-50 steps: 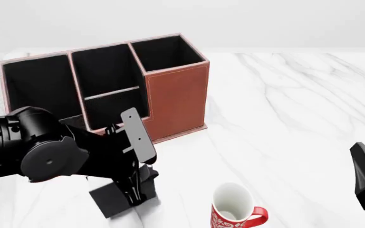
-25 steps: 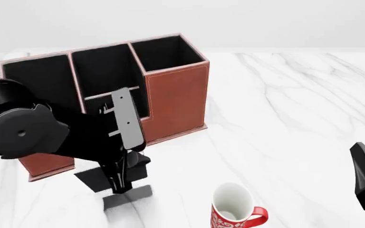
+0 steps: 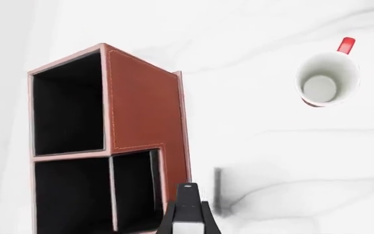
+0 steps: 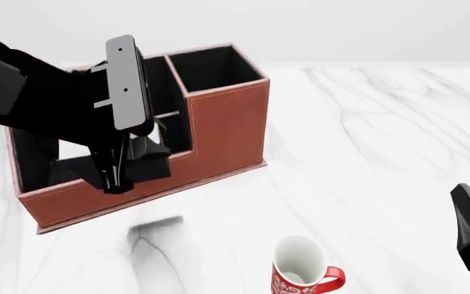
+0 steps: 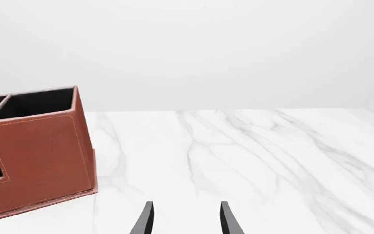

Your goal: Pick up the book and place it in the front compartment of the caddy.

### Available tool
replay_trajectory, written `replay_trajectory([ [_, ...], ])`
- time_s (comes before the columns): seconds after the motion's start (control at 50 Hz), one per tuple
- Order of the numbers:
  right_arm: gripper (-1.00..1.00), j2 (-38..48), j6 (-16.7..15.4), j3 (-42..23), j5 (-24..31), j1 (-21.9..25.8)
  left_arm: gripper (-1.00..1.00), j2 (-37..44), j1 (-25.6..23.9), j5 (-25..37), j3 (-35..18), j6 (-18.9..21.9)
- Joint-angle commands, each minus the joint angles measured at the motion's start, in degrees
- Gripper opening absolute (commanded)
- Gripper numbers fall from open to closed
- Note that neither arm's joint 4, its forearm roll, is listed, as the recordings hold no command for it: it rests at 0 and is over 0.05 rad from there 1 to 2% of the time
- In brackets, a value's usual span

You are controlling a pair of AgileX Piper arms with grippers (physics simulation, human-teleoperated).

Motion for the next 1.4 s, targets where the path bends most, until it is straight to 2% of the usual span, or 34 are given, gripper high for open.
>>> replay_trajectory([
  [0.02, 1.00, -0.08, -0.11, -0.02, 0.05, 0.00, -1.00, 0.65, 1.90, 1.96, -5.78, 3.45],
  [0.32, 1.00, -0.08, -0.11, -0.02, 0.05, 0.00, -1.00, 5.31, 4.15, 2.75, -13.72, 3.28],
  [0.74, 1.00, -0.08, -0.11, -0.02, 0.05, 0.00, -1.00, 9.92, 8.88, 0.61, -17.77, 6.19],
  [0.82, 1.00, -0.08, -0.11, -0.02, 0.05, 0.00, -1.00, 10.41, 9.47, -0.01, -18.14, 7.02],
  [0.84, 1.00, -0.08, -0.11, -0.02, 0.05, 0.00, -1.00, 10.10, 10.57, -1.52, -17.27, 9.19],
  [1.04, 1.00, -0.08, -0.11, -0.02, 0.05, 0.00, -1.00, 11.49, 9.95, -3.32, -17.37, 10.03],
  [1.38, 1.00, -0.08, -0.11, -0.02, 0.05, 0.00, -1.00, 14.09, 12.07, -5.67, -17.83, 12.56],
  [1.4, 1.00, -0.08, -0.11, -0.02, 0.05, 0.00, -1.00, 13.97, 13.13, -6.68, -16.21, 14.22],
])
